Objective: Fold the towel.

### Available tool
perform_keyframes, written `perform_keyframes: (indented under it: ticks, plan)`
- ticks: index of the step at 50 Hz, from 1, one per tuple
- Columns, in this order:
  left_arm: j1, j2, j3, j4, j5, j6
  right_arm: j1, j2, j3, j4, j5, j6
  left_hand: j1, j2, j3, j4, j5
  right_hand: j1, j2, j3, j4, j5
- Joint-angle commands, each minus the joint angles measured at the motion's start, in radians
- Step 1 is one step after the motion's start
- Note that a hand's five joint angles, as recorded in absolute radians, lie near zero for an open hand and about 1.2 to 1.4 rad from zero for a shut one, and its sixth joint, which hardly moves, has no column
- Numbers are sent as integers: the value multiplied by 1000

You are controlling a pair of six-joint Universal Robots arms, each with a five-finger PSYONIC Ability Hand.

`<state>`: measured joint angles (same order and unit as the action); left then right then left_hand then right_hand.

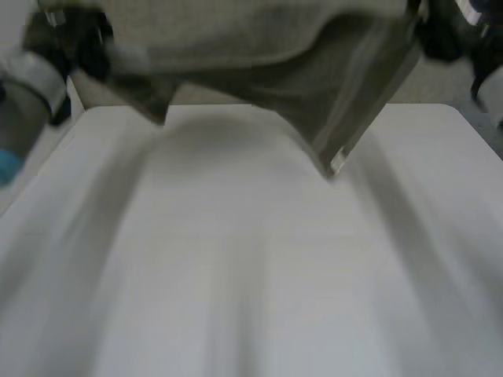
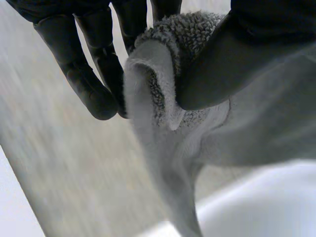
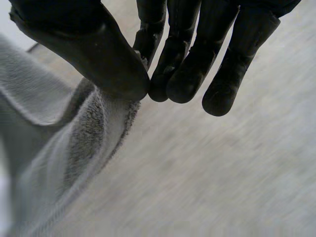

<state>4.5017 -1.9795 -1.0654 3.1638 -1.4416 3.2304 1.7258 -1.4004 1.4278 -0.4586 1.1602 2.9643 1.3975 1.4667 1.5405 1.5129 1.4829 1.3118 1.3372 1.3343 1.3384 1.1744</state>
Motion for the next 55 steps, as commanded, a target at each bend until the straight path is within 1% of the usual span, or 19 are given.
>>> perform_keyframes:
  ticks: [1,3,4,6,7,8,9,11,12,14,23,24,25,27,32,41,51,53,55]
  plan:
    - [51,24,-406,186,144,31,-51,15,198,72,-120,-99,-1,-70,-144,-117,-261,85,59,62,58,47]
    - [53,28,-561,278,199,95,-54,20,279,125,-142,-183,-1,-70,-144,-117,-261,85,59,62,58,47]
    - [53,28,-562,278,199,95,-54,20,280,126,-142,-183,-1,-70,-144,-117,-261,85,59,62,58,47]
    - [57,31,-683,329,230,204,-67,17,345,193,-146,-276,-1,-70,-144,-117,-261,85,59,62,58,47]
    - [57,31,-683,329,230,204,-68,17,346,193,-146,-277,-1,-70,-144,-117,-261,85,59,62,58,47]
    - [65,31,-732,338,237,265,-84,11,370,221,-139,-313,-1,-70,-144,-117,-261,85,59,62,58,47]
    - [65,31,-732,338,237,266,-98,8,391,245,-134,-338,-1,-70,-144,-117,-261,85,59,62,58,47]
    - [67,34,-792,341,244,375,-106,6,413,257,-131,-355,-1,-70,-144,-117,-261,85,59,62,58,47]
    - [67,34,-792,341,244,376,-106,6,413,258,-131,-355,-1,-70,-144,-117,-261,85,59,62,58,47]
    - [68,34,-832,347,244,448,-109,3,447,262,-126,-361,-1,-70,-144,-117,-261,85,59,62,58,47]
    - [53,18,-857,354,244,463,-104,9,477,258,-132,-354,-51,-120,-194,-166,-311,85,59,62,58,47]
    - [50,14,-857,358,244,463,-101,11,479,258,-132,-354,-182,-251,-325,-297,-441,85,59,62,58,47]
    - [50,14,-857,358,244,463,-100,12,480,258,-132,-354,-183,-252,-326,-298,-443,85,59,62,58,47]
    - [41,13,-860,378,242,463,-98,17,482,258,-131,-354,-475,-545,-618,-591,-735,85,59,62,58,47]
    - [21,14,-869,418,241,463,-97,21,490,256,-132,-354,-587,-657,-730,-703,-847,85,59,62,58,47]
    - [-18,10,-913,524,239,465,-97,21,502,250,-132,-354,-647,-716,-790,-762,-907,85,59,62,58,47]
    - [-67,-16,-915,544,234,474,-95,23,513,232,-132,-355,-638,-707,-781,-753,-898,85,59,62,58,47]
    - [-68,-18,-912,545,233,474,-95,23,513,230,-131,-355,-623,-692,-766,-739,-883,85,59,62,58,47]
    - [-70,-19,-906,545,230,476,-97,23,513,232,-131,-355,-512,-582,-655,-628,-772,85,59,62,58,47]
